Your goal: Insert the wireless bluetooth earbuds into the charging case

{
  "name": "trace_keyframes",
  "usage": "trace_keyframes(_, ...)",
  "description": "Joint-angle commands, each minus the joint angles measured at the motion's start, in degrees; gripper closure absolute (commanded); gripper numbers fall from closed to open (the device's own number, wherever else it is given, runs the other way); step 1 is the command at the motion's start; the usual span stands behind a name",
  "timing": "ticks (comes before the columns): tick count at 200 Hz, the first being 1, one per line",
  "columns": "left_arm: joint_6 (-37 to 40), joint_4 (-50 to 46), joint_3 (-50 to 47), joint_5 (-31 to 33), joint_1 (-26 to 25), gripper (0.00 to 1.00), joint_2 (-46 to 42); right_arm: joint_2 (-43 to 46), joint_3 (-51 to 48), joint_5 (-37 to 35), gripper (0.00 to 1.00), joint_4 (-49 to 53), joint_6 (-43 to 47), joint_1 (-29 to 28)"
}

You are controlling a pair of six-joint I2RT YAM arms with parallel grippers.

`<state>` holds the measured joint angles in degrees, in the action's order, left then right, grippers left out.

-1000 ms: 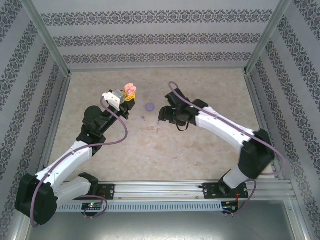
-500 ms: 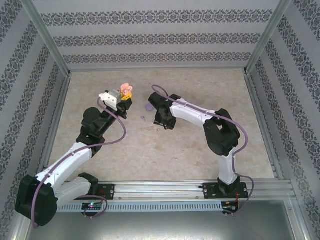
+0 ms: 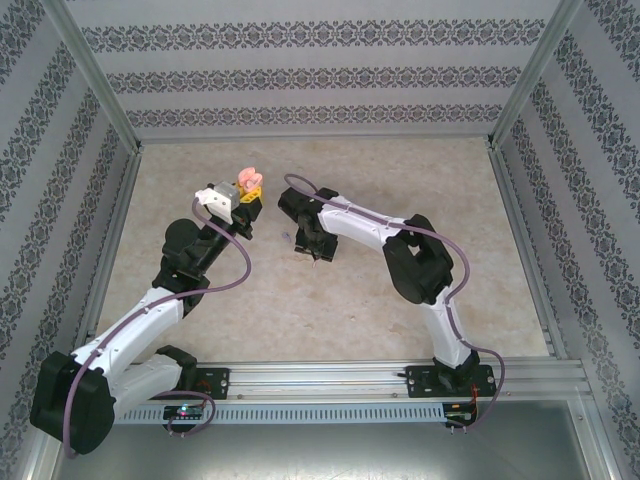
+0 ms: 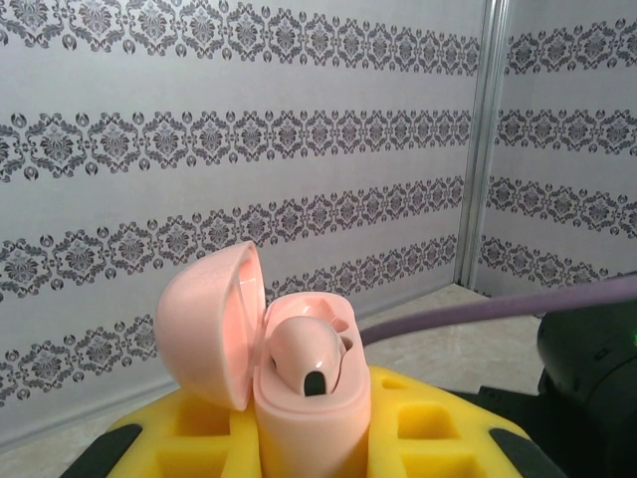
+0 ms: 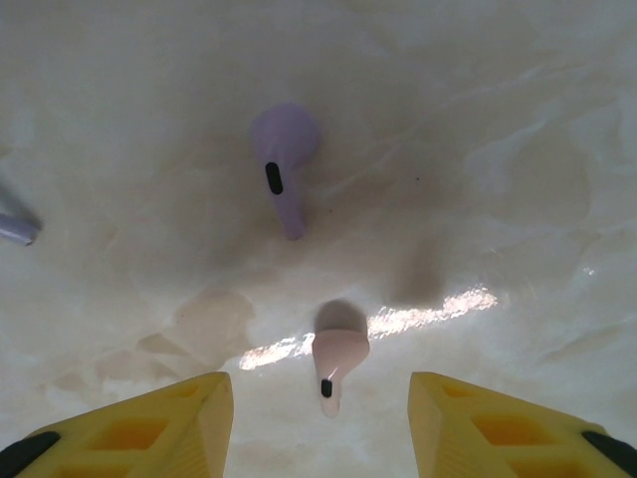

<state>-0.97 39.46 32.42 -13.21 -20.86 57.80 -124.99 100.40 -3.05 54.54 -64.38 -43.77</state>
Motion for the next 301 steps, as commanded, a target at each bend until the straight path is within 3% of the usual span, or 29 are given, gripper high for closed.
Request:
trace_keyframes(1, -0.9, 3.6, -0.6, 0.1, 1.1, 1.0, -1.4, -1.8, 2.2, -2.0, 0.51, 3.6, -0.7, -0.3)
trace_keyframes(192, -0.9, 4.0, -1.2, -0.3, 1.4, 1.0, -1.4, -5.8, 2.3, 0.1, 0.73, 2.5, -0.4, -0.5)
trace_keyframes(265, -1.1, 2.6, -0.4, -1.2, 1.4, 1.0, -1.4, -3.2, -2.0, 1.4, 0.85, -1.9, 2.4, -0.7)
trace_keyframes(301, -1.0, 1.3, 0.3, -1.9, 1.4, 1.0, -1.4, 1.2, -6.4, -0.4, 0.86, -6.3, 5.1, -1.5)
